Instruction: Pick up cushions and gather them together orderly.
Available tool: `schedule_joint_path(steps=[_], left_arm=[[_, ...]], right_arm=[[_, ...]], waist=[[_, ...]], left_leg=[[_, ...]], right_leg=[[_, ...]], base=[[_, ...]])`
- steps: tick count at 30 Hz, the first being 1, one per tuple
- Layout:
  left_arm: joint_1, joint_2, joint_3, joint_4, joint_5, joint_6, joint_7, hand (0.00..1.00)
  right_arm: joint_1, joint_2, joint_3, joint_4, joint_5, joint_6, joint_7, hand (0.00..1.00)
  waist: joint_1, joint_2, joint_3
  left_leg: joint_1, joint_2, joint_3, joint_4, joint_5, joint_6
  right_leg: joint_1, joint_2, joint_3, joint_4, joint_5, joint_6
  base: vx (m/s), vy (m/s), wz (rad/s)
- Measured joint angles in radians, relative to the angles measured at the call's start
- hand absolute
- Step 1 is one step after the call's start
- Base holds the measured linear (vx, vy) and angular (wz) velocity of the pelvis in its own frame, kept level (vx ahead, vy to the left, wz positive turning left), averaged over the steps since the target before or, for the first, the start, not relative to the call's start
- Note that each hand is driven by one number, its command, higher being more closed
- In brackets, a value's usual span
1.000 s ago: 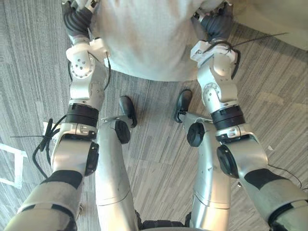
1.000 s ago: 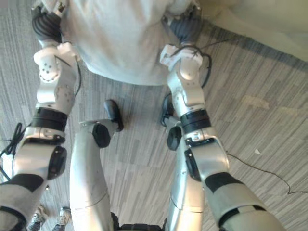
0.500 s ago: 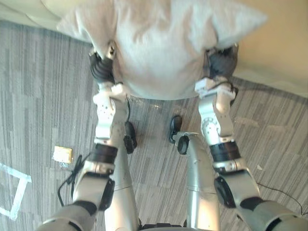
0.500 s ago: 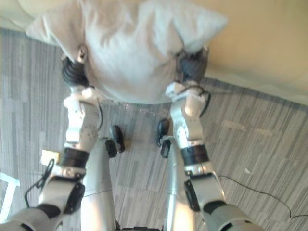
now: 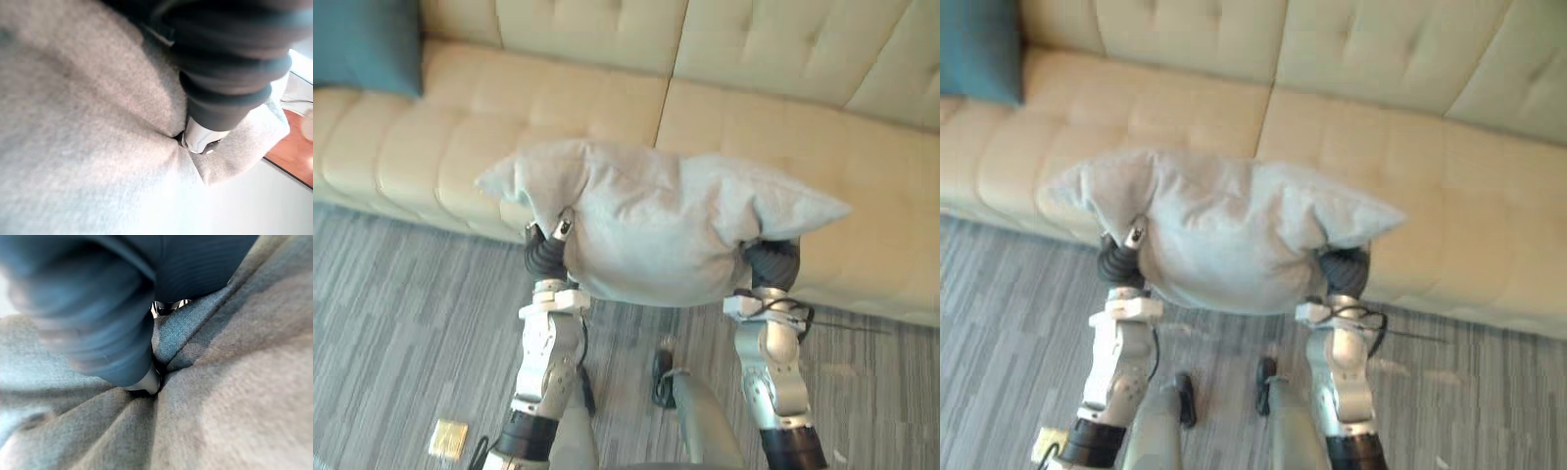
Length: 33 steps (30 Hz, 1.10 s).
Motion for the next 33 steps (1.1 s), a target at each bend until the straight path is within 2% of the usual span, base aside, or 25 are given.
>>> schedule_joint_path(steps=[4, 8, 12, 14, 16, 17, 18, 19, 20, 21, 22, 23, 24, 25, 26, 27, 28, 29, 30, 31, 32, 33], left_arm=[[0.081, 0.000, -0.024, 0.006, 0.004, 0.003, -0.010, 1.00], [0.098, 0.001, -0.031, 0.063, 0.004, 0.008, -0.010, 1.00], [0.100, 0.015, -0.037, 0.115, 0.004, 0.030, -0.011, 1.00], [0.105, 0.034, -0.044, 0.127, 0.004, 0.032, -0.012, 1.00], [0.137, 0.038, -0.044, 0.126, 0.004, 0.039, -0.013, 1.00], [0.160, 0.037, -0.049, 0.124, 0.004, 0.040, -0.017, 1.00], [0.182, 0.036, -0.052, 0.115, 0.004, 0.042, -0.032, 1.00], [0.190, 0.037, -0.053, 0.110, 0.004, 0.043, -0.035, 1.00], [0.210, 0.036, -0.056, 0.096, 0.005, 0.046, -0.036, 1.00], [0.219, 0.036, -0.058, 0.090, 0.005, 0.046, -0.037, 1.00], [0.229, 0.035, -0.073, 0.081, 0.006, 0.046, -0.043, 1.00], [0.236, 0.028, -0.080, 0.081, 0.006, 0.053, -0.050, 1.00], [0.241, 0.024, -0.081, 0.081, 0.006, 0.057, -0.051, 1.00], [0.253, 0.018, -0.080, 0.081, 0.007, 0.064, -0.051, 1.00], [0.256, 0.015, -0.083, 0.081, 0.007, 0.070, -0.051, 1.00], [0.256, 0.014, -0.083, 0.081, 0.007, 0.070, -0.051, 1.00], [0.256, 0.020, -0.083, 0.082, 0.008, 0.071, -0.051, 1.00], [0.263, 0.039, -0.083, 0.082, 0.013, 0.074, -0.051, 1.00], [0.266, 0.042, -0.082, 0.080, 0.013, 0.074, -0.051, 1.00], [0.263, 0.043, -0.080, 0.081, 0.013, 0.073, -0.051, 1.00], [0.259, 0.047, -0.080, 0.081, 0.013, 0.073, -0.051, 1.00], [0.255, 0.056, -0.080, 0.082, 0.013, 0.076, -0.050, 1.00]], right_arm=[[0.056, 0.000, 0.000, 0.005, -0.038, 0.001, 0.016, 1.00], [0.058, -0.004, -0.004, 0.065, -0.039, 0.009, 0.021, 1.00], [0.067, -0.008, -0.006, 0.123, -0.039, 0.018, 0.022, 1.00], [0.079, -0.008, -0.007, 0.126, -0.042, 0.025, 0.022, 1.00], [0.093, -0.007, -0.004, 0.125, -0.069, 0.033, 0.023, 1.00], [0.105, -0.013, -0.003, 0.118, -0.076, 0.034, 0.026, 1.00], [0.119, -0.022, -0.003, 0.102, -0.076, 0.035, 0.026, 1.00], [0.125, -0.026, -0.003, 0.093, -0.077, 0.036, 0.026, 1.00], [0.131, -0.023, 0.000, 0.072, -0.076, 0.040, 0.026, 1.00], [0.132, -0.023, 0.000, 0.062, -0.076, 0.042, 0.026, 1.00], [0.132, -0.024, -0.004, 0.030, -0.075, 0.043, 0.025, 1.00], [0.130, -0.024, -0.005, 0.010, -0.075, 0.043, 0.020, 1.00], [0.126, -0.024, -0.005, 0.003, -0.075, 0.043, 0.020, 1.00], [0.109, -0.027, -0.005, 0.005, -0.076, 0.044, 0.020, 1.00], [0.088, -0.043, -0.005, 0.021, -0.076, 0.043, 0.019, 1.00], [0.074, -0.051, -0.005, 0.035, -0.077, 0.043, 0.018, 1.00], [0.056, -0.057, -0.005, 0.072, -0.077, 0.046, 0.017, 1.00], [0.070, -0.047, -0.002, 0.093, -0.077, 0.054, 0.017, 1.00], [0.083, -0.044, -0.001, 0.093, -0.077, 0.056, 0.017, 1.00], [0.086, -0.043, 0.002, 0.104, -0.078, 0.056, 0.018, 1.00], [0.075, -0.039, 0.002, 0.124, -0.080, 0.056, 0.018, 1.00], [0.066, -0.038, 0.001, 0.143, -0.080, 0.061, 0.017, 1.00]], waist=[[-0.005, 0.002, -0.076], [-0.011, 0.005, -0.091], [-0.025, 0.006, -0.105], [-0.026, 0.004, -0.105], [-0.023, 0.007, -0.101], [-0.016, 0.022, -0.098], [-0.012, 0.044, -0.098], [-0.011, 0.050, -0.098], [-0.008, 0.051, -0.101], [-0.003, 0.040, -0.100], [-0.002, 0.041, -0.102], [-0.001, 0.042, -0.102], [-0.001, 0.044, -0.103], [0.005, 0.043, -0.103], [0.005, 0.049, -0.107], [0.008, 0.058, -0.111], [0.018, 0.073, -0.121], [0.030, 0.044, -0.133], [0.028, 0.033, -0.139], [0.028, 0.024, -0.137], [0.025, 0.024, -0.136], [0.020, 0.022, -0.133]], left_leg=[[0.097, -0.025, 0.023, -0.120, 0.031, 0.002], [0.198, -0.051, 0.019, -0.240, 0.074, 0.008], [0.228, -0.060, -0.010, -0.229, 0.074, 0.009], [0.218, -0.056, -0.017, -0.173, 0.072, 0.011], [0.160, -0.033, -0.034, 0.039, 0.063, 0.026], [0.116, 0.002, -0.045, 0.204, 0.064, 0.030], [0.073, 0.038, -0.052, 0.344, 0.081, 0.057], [0.053, 0.049, -0.060, 0.396, 0.098, 0.082], [0.006, 0.069, -0.064, 0.484, 0.171, 0.098], [-0.024, 0.073, -0.061, 0.516, 0.194, 0.099], [-0.066, 0.062, -0.060, 0.517, 0.111, 0.072], [-0.085, 0.035, -0.055, 0.446, 0.041, 0.066], [-0.092, 0.021, -0.050, 0.400, 0.017, 0.057], [-0.099, -0.018, -0.047, 0.272, -0.002, 0.033], [-0.092, -0.057, -0.073, 0.094, 0.018, -0.001], [-0.085, -0.064, -0.084, 0.013, 0.033, -0.003], [-0.070, -0.076, -0.089, -0.049, 0.095, 0.052], [-0.043, -0.106, -0.063, -0.050, 0.107, 0.084], [-0.031, -0.117, -0.045, -0.052, 0.101, 0.095], [-0.012, -0.132, -0.011, -0.048, 0.082, 0.112], [0.007, -0.141, 0.002, -0.049, 0.066, 0.121], [0.042, -0.149, 0.012, -0.053, 0.054, 0.136]], right_leg=[[0.082, 0.005, 0.017, -0.099, 0.029, 0.007], [0.174, 0.010, 0.034, -0.213, 0.073, 0.010], [0.225, 0.008, 0.038, -0.242, 0.078, 0.012], [0.240, 0.006, 0.043, -0.242, 0.076, 0.012], [0.276, 0.008, 0.057, -0.233, 0.064, 0.008], [0.302, 0.025, 0.066, -0.212, 0.038, 0.001], [0.302, 0.053, 0.079, -0.175, -0.007, -0.020], [0.301, 0.060, 0.093, -0.157, -0.023, -0.024], [0.299, 0.068, 0.114, -0.146, -0.041, -0.031], [0.302, 0.066, 0.125, -0.146, -0.044, -0.037], [0.290, 0.063, 0.145, -0.147, -0.045, -0.043], [0.284, 0.051, 0.161, -0.150, -0.042, -0.048], [0.285, 0.049, 0.171, -0.158, -0.042, -0.048], [0.286, 0.036, 0.192, -0.172, -0.044, -0.046], [0.289, 0.029, 0.205, -0.196, -0.047, -0.040], [0.292, 0.030, 0.210, -0.205, -0.048, -0.036], [0.299, 0.031, 0.234, -0.199, -0.065, -0.008], [0.301, -0.001, 0.261, -0.165, -0.093, 0.022], [0.288, -0.014, 0.264, -0.120, -0.095, 0.045], [0.215, -0.035, 0.260, 0.045, -0.104, 0.083], [0.159, -0.045, 0.258, 0.169, -0.089, 0.141], [0.109, -0.063, 0.251, 0.296, -0.060, 0.183]], base=[[0.16, 0.040, -0.13], [0.11, 0.031, -0.11], [0.06, 0.025, -0.03], [0.04, -0.005, -0.06], [0.04, -0.018, -0.26], [0.01, 0.021, -0.48], [0.00, 0.046, -0.49], [-0.01, 0.075, -0.46], [0.05, 0.059, -0.34], [0.11, 0.033, -0.35], [0.13, 0.021, -0.28], [0.14, 0.027, -0.25], [0.15, 0.082, -0.33], [0.19, 0.124, -0.46], [0.21, 0.147, -0.55], [0.35, 0.256, -0.67], [0.35, 0.242, -0.75], [0.47, 0.262, -0.67], [0.34, 0.142, -0.51], [0.42, 0.175, -0.32], [0.41, 0.183, -0.32], [0.49, 0.179, -0.21]])
